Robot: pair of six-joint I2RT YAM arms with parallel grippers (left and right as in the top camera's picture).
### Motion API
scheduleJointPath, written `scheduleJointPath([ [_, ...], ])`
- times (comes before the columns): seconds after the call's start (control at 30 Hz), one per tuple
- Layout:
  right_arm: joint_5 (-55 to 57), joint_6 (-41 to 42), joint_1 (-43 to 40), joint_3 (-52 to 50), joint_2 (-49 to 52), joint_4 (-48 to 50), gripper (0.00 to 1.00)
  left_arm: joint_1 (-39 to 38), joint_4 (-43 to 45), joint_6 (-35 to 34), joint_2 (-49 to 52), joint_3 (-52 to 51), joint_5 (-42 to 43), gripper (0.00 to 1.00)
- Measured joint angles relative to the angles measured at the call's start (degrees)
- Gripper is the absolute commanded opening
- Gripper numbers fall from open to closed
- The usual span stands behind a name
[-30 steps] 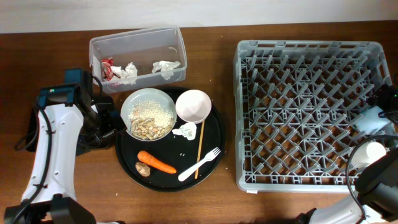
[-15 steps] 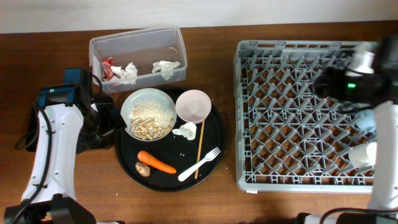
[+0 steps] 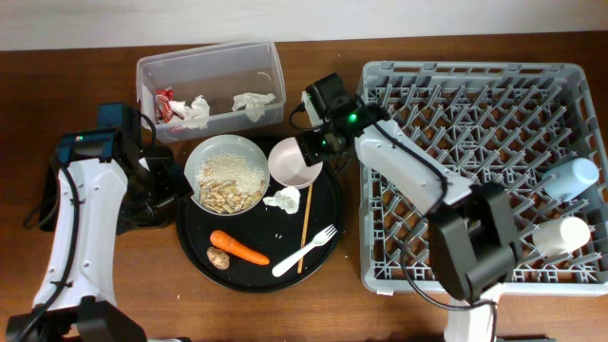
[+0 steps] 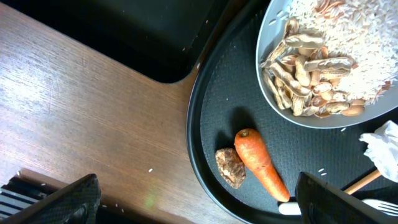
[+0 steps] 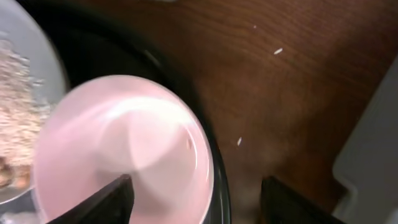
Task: Sort waste into correct bins and load items into the dishwasher rack
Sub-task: 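Grasp the pink bowl with the right gripper and set it in the rack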
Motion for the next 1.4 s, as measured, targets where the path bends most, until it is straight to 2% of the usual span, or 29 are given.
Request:
scheduleJointPath([
  [0.07, 0.04, 0.52, 0.0, 0.0, 2.25, 0.46, 0.59, 0.0, 0.02, 0.0, 0.0, 0.0, 0.0, 1.0],
  [0.1, 0.02, 0.55, 0.0, 0.0, 2.95, 0.5, 0.54, 0.0, 0.0, 0.0, 0.0, 0.0, 0.0, 1.0],
  [0.23, 0.44, 0.61, 0.0, 0.0, 4.61, 0.35, 0.12, 0.0, 0.0, 0.0, 0.0, 0.0, 0.0, 1.0],
  [0.27, 0.48, 0.66, 0.0, 0.0, 4.61, 0.33, 0.06, 0.0, 0.02, 0.0, 0.0, 0.0, 0.02, 1.0],
  [0.3, 0.48, 0.72, 0.0, 0.0, 4.61, 0.15, 0.04, 0.0, 0.02, 0.0, 0.0, 0.0, 0.0, 1.0],
  [0.5, 0.44, 2.03, 0.0, 0.39, 4.61, -0.59, 0.04, 0.0, 0.0, 0.0, 0.0, 0.0, 0.0, 1.0],
  [0.57, 1.73, 2.03, -0.61, 4.31, 3.91, -5.29, 0.04, 0.0, 0.04, 0.0, 0.0, 0.0, -0.02, 1.0],
  [0.7, 11.67, 1.4, -3.82, 15.15, -2.91, -16.87, 0.04, 0.0, 0.04, 0.0, 0.0, 0.0, 0.0, 1.0],
  [0.73, 18.78, -0.11, -6.82, 18.43, -8.66, -19.89, 0.04, 0.0, 0.02, 0.0, 0.0, 0.0, 0.0, 1.0],
  [0.87, 30.4, -1.66, -16.15, 19.39, -17.51, -27.26, 0.04, 0.0, 0.13, 0.0, 0.0, 0.0, 0.0, 1.0],
  [0.97, 42.07, 0.37, -25.86, 19.32, -18.01, -26.77, 0.04, 0.0, 0.17, 0.0, 0.0, 0.0, 0.02, 1.0],
  [1.03, 50.6, 4.7, -31.12, 19.32, -17.66, -25.55, 0.04, 0.0, 0.22, 0.0, 0.0, 0.0, 0.0, 1.0],
  [1.17, 63.6, 7.63, -34.71, 19.28, -11.69, -17.92, 0.04, 0.0, 0.24, 0.0, 0.0, 0.0, 0.0, 1.0],
  [1.33, 65.99, 7.56, -38.53, 19.1, -0.02, -11.17, 0.04, 0.0, 0.35, 0.0, 0.0, 0.0, 0.02, 1.0],
  [1.4, 66.18, 4.55, -38.62, 18.99, 3.5, -6.43, 0.05, 0.0, 0.33, 0.0, 0.0, 0.0, 0.0, 1.0],
])
